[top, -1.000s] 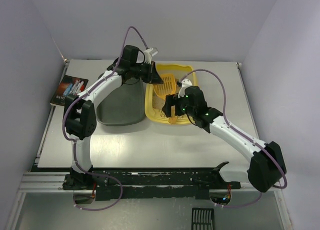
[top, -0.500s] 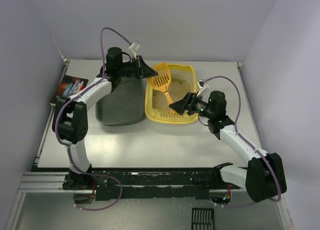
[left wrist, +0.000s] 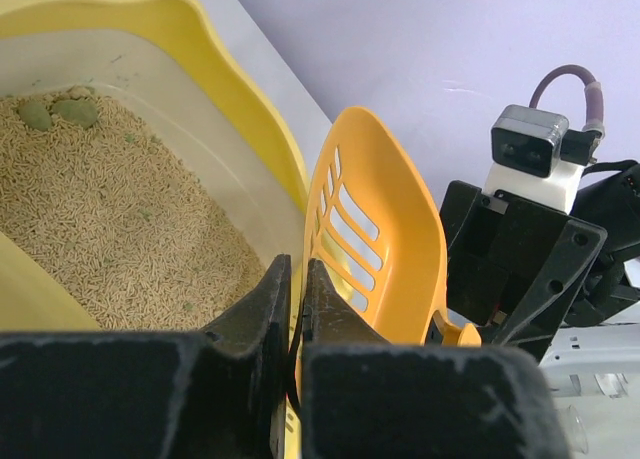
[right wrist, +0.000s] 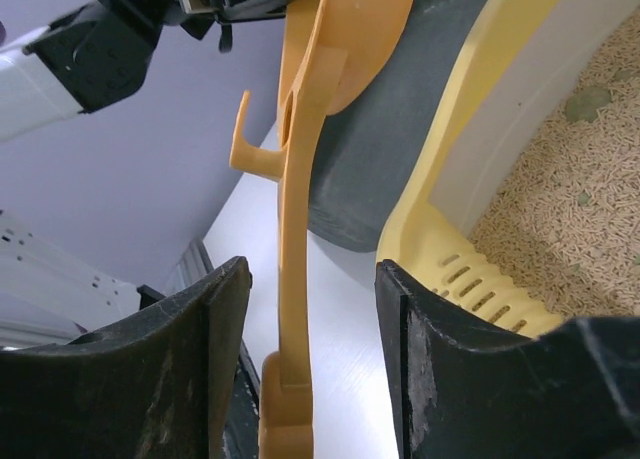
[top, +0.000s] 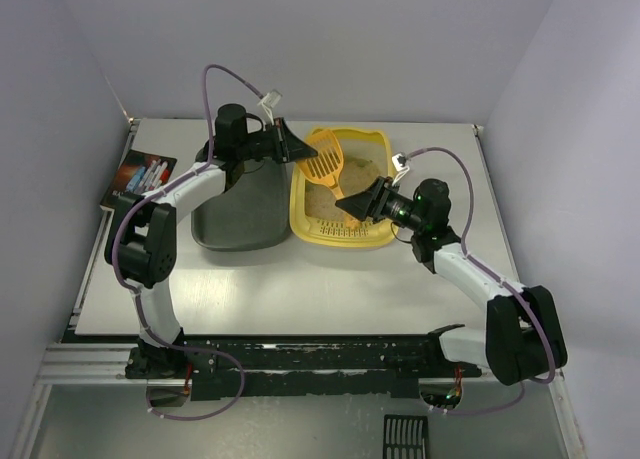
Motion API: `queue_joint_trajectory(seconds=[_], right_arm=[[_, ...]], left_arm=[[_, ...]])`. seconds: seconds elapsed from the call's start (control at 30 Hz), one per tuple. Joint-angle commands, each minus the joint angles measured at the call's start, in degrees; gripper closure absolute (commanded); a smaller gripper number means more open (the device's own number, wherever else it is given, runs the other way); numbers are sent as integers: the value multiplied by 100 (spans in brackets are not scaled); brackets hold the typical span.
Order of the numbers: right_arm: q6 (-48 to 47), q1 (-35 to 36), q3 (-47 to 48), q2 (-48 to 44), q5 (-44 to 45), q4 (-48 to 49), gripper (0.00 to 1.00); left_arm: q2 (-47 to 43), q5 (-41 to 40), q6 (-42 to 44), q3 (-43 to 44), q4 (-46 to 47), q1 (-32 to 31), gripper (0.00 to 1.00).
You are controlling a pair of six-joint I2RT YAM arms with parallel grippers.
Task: Clean the litter box
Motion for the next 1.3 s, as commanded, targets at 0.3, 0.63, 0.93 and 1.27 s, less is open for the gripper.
queue_joint_trajectory(seconds=[0.3, 0.63, 0.93, 1.27], right_arm=[[67, 314, 273, 289, 91, 202, 52], [139, 324, 305, 371, 178, 178, 100], [-355, 354, 844, -168, 1319, -1718, 100], [-727, 381, 2633, -443, 3072, -5258, 100]], left_arm=[[-215, -221, -176, 17, 511, -15, 93], [-281, -274, -105, -98, 478, -6, 90], [-637, -310, 250, 824, -782, 121, 1], [-906, -1972, 1391, 1828, -2778, 442, 1]])
